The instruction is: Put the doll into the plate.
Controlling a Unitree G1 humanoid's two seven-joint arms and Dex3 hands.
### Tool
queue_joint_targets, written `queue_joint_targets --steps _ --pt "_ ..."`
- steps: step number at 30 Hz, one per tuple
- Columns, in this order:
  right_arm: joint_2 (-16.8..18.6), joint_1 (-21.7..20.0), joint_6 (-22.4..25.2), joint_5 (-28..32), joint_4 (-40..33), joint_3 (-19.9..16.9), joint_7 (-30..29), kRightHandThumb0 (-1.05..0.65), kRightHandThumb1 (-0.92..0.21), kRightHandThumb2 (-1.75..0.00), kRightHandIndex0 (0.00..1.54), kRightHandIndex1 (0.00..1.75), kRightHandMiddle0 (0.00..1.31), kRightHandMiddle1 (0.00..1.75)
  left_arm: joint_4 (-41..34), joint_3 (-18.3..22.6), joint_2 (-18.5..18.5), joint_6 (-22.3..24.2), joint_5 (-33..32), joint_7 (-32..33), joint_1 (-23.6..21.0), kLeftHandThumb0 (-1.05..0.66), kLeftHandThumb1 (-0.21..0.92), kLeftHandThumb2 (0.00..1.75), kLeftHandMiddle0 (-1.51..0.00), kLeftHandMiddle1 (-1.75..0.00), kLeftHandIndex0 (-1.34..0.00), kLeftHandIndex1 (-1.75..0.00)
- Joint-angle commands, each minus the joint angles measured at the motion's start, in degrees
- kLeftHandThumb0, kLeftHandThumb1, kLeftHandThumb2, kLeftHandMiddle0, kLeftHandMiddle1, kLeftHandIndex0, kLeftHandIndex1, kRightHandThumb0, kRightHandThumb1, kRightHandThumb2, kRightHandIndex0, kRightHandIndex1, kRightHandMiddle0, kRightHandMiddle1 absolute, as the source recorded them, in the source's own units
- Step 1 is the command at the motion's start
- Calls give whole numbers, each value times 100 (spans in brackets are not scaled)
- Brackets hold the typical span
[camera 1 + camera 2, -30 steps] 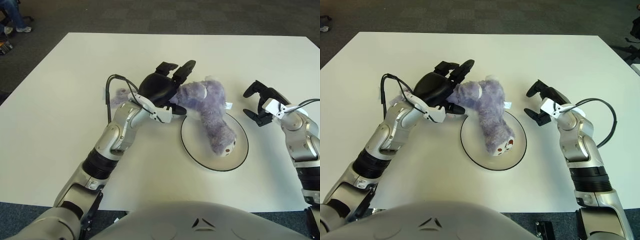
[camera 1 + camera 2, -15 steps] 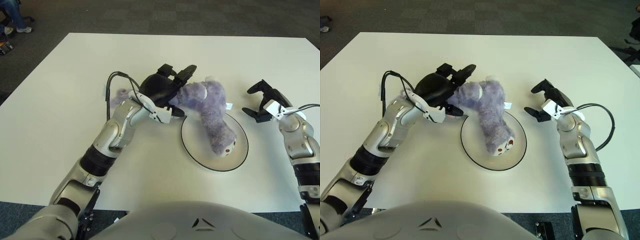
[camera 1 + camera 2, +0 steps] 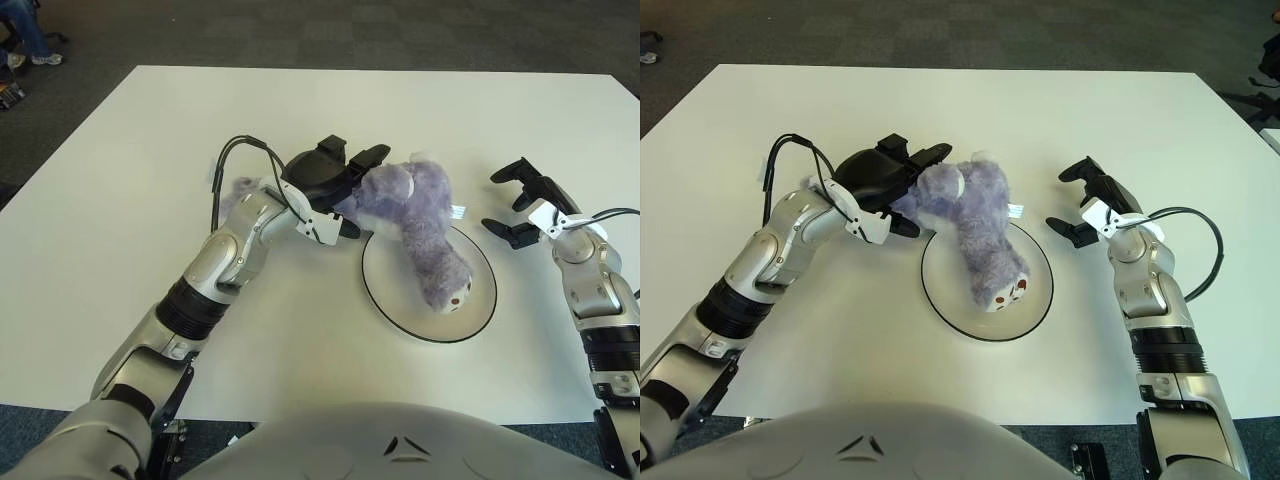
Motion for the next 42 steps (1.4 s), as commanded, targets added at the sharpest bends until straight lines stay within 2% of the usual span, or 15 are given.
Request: queue_joint_targets --steps 1,10,18,25,28,30,33,34,37,38,39,40,42 --pt "59 177 51 95 175 65 93 -23 -13 -122 5 130 0 115 135 -76 3 -9 112 81 -111 -99 92 45 -3 -174 0 -40" --pt "87 156 22 128 239 58 86 -23 -13 -121 6 128 0 117 464 -183 -73 50 234 102 -207 -103 92 43 -14 -175 0 -48" --pt "111 165 -16 222 336 18 50 -18 -13 -124 10 132 0 125 463 -171 -162 172 195 121 -105 -95 90 31 -26 -175 0 -64" --pt "99 114 -115 242 515 16 -51 -15 -13 -127 12 136 0 132 374 -154 -238 345 243 166 -28 -86 86 28 -31 -175 0 -74" --pt "108 106 -151 266 550 4 -88 -15 -12 -128 12 138 0 135 345 -158 -272 431 276 190 -2 -79 76 41 -33 -175 0 -82" --pt "126 74 -164 306 587 -15 -108 -15 -12 -129 12 139 0 137 332 -160 -317 515 311 238 21 -71 63 60 -37 -175 0 -91" --pt "125 47 -220 318 656 -8 -133 -16 -12 -129 12 141 0 138 337 -165 -371 602 348 337 42 -62 51 80 -41 -175 0 -99" --pt "115 51 -244 316 667 -4 -138 -15 -13 -129 12 141 0 139 339 -168 -388 625 362 372 47 -57 46 88 -43 -175 0 -107" --pt "97 53 -294 298 697 10 -158 -16 -13 -129 12 142 0 140 345 -174 -433 664 407 503 70 -52 41 98 -46 -175 0 -122" --pt "92 53 -308 291 706 13 -163 -16 -13 -129 12 143 0 141 347 -175 -446 672 420 546 78 -17 40 107 -49 -175 -2 -131" --pt "83 54 -328 283 716 17 -165 -17 -13 -129 12 144 0 141 352 -175 -463 677 441 625 90 5 39 113 -51 -175 -3 -136" --pt "78 54 -343 278 724 19 -166 -17 -14 -129 12 144 0 142 355 -176 -474 681 456 680 99 19 38 117 -53 -175 -5 -141" --pt "63 56 -378 278 741 20 -158 -18 -14 -129 12 145 0 143 366 -174 -502 683 494 811 121 32 37 121 -55 -175 -8 -148"
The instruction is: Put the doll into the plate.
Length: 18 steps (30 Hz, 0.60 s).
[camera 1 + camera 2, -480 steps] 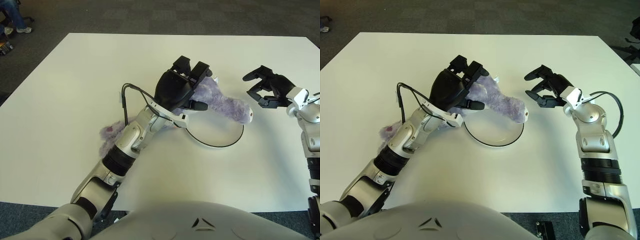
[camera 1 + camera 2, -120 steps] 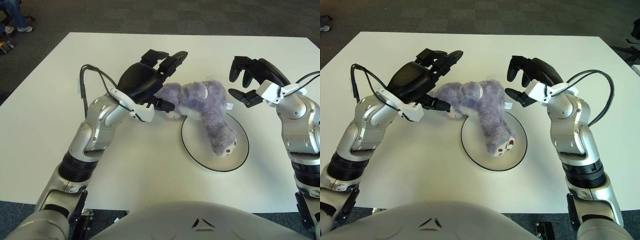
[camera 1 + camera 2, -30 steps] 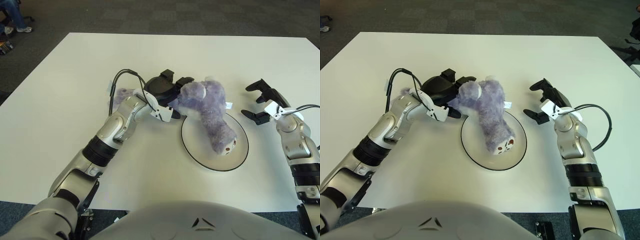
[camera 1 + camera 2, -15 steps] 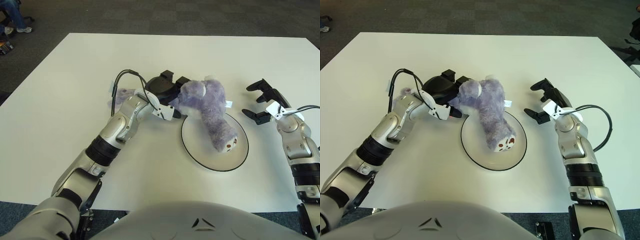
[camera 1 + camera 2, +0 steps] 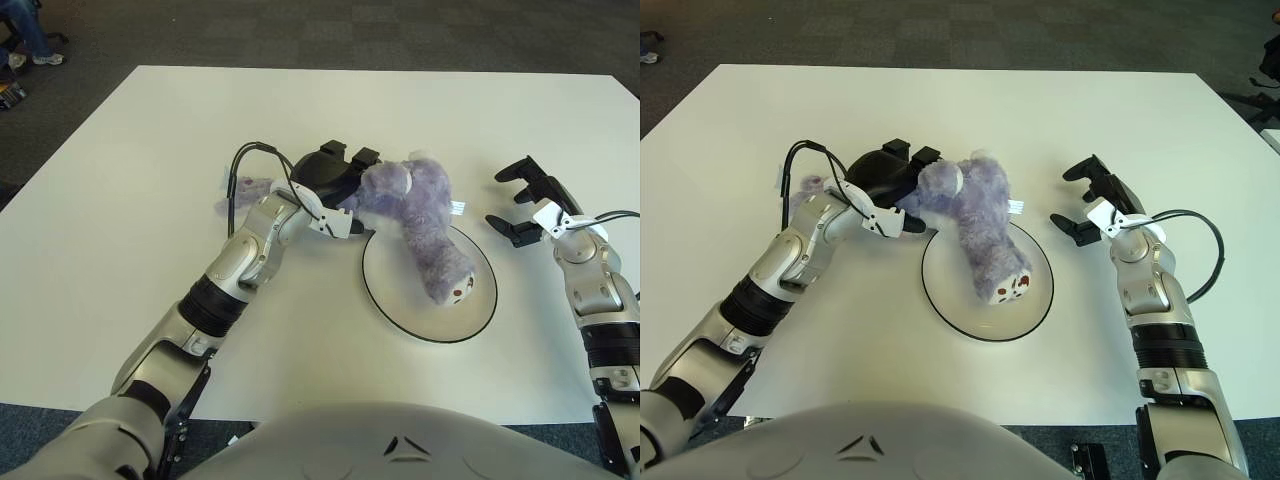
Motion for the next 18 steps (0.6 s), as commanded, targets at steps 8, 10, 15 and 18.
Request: queue_joint_targets --steps 8,10,15,18 --pt "41 167 10 107 277 73 166 -19 -15 -128 11 147 0 145 46 -44 -73 91 137 492 157 6 41 120 -44 -175 -36 -171" --pt "43 170 7 119 285 66 169 -19 -15 -128 10 148 0 146 40 -47 -80 89 148 576 171 2 38 122 -50 -175 -43 -164" --pt "57 171 21 161 301 44 170 -18 -15 -129 10 151 0 147 48 -63 -80 69 192 782 194 0 30 127 -63 -175 -54 -151" --pt "72 163 69 204 295 35 172 -16 -15 -130 10 151 0 147 66 -80 -69 51 239 906 194 -1 25 132 -67 -175 -59 -148"
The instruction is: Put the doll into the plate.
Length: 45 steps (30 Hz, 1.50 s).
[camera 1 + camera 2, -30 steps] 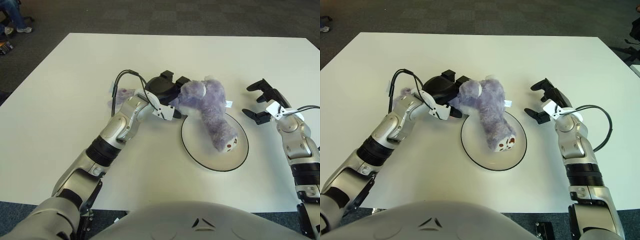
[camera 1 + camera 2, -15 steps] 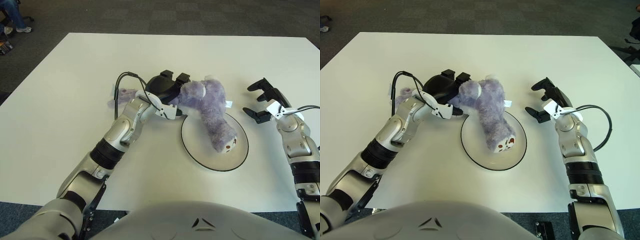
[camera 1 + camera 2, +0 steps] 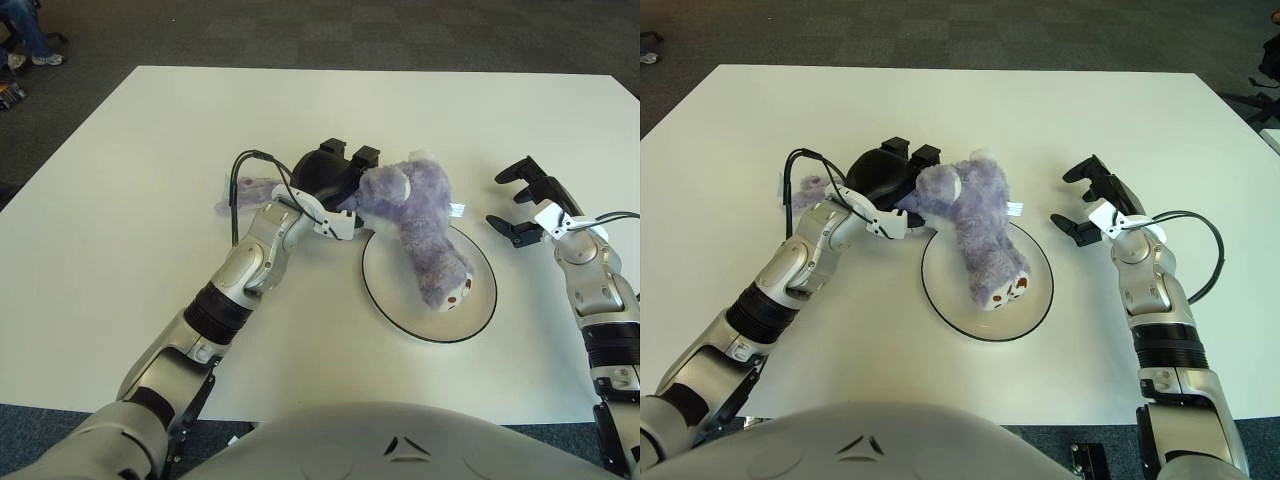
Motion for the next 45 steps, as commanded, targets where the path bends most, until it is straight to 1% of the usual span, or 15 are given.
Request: queue_joint_targets --steps 1,3,12,13,14,16,19,24,29,32,34,38,45 --pt "81 157 200 89 213 76 172 -15 -15 -131 10 150 0 147 68 -29 38 -4 118 202 63 -1 24 133 -68 -175 -60 -147" --pt "77 144 177 110 267 79 169 -14 -14 -131 10 150 0 147 89 -40 46 -24 161 305 56 -1 21 135 -70 -175 -62 -145" --pt "85 185 382 170 100 62 203 -15 -14 -131 11 150 0 145 150 -63 11 -12 213 589 67 -1 15 140 -74 -175 -69 -141" --pt "86 185 395 174 93 64 205 -15 -14 -131 11 149 0 145 156 -61 5 -12 204 614 71 -1 16 143 -69 -175 -65 -153" --pt "87 186 413 173 82 67 209 -15 -14 -131 11 149 0 145 161 -56 -3 -15 188 646 78 -1 17 144 -65 -175 -63 -161" --pt "87 189 447 166 60 75 215 -16 -14 -130 11 149 0 144 171 -42 -19 -23 150 712 95 -1 15 143 -70 -175 -66 -151" --pt "85 191 492 153 34 86 220 -18 -14 -130 11 148 0 144 169 -36 -24 -30 142 807 116 -1 14 143 -74 -175 -68 -146" --pt "78 196 589 144 -14 102 245 -18 -15 -129 11 148 0 143 187 -6 -73 -86 99 1115 156 -1 14 143 -75 -175 -67 -146" --pt "64 193 665 165 -33 111 298 -18 -16 -128 11 152 0 142 196 25 -116 -135 63 1379 189 -1 14 144 -75 -175 -67 -146" --pt "58 189 684 165 -28 116 309 -19 -16 -128 10 154 0 142 195 36 -138 -139 60 1474 196 -1 17 146 -65 -175 -61 -165" --pt "54 189 681 160 -23 120 310 -20 -17 -127 10 155 0 141 202 36 -145 -137 66 1524 197 -1 18 147 -62 -175 -60 -170" --pt "14 178 606 112 43 161 307 -23 -18 -125 10 158 0 141 165 31 -171 -118 117 1656 198 -1 18 147 -60 -175 -59 -173" --pt "-28 168 554 94 90 209 314 -26 -20 -122 10 159 0 140 133 27 -192 -124 131 1805 186 -1 17 149 -61 -175 -60 -173"
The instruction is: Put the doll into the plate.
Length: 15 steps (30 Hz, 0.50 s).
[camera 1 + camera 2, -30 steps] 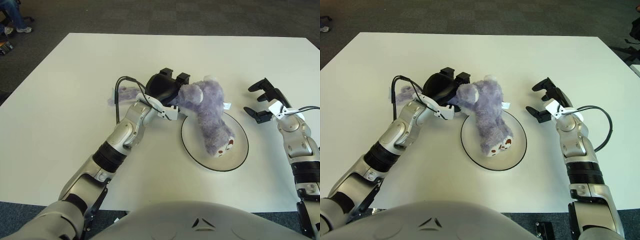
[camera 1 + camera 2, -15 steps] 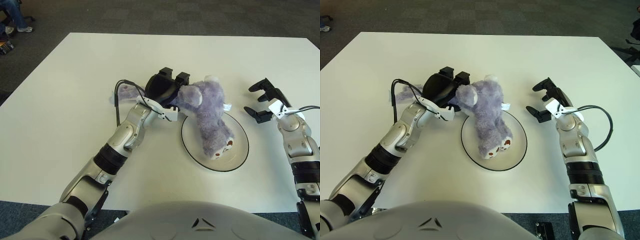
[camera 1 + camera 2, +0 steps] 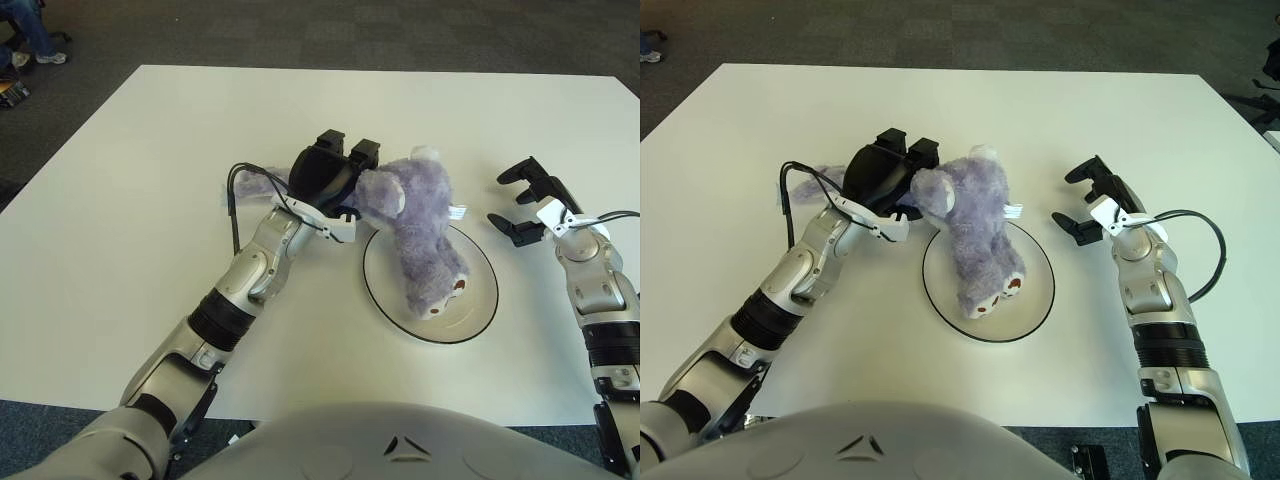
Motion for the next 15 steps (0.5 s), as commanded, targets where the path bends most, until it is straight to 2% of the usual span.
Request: queue_joint_targets --steps 1,15 --pt "18 194 115 11 241 152 223 -26 -20 -122 10 159 0 140 -58 71 -16 -3 38 153 -3 -1 16 149 -61 -175 -60 -173" --pt "-55 143 103 -51 348 279 221 -29 -22 -119 8 151 0 140 -391 172 -132 15 -79 103 28 -1 14 152 -63 -175 -62 -173"
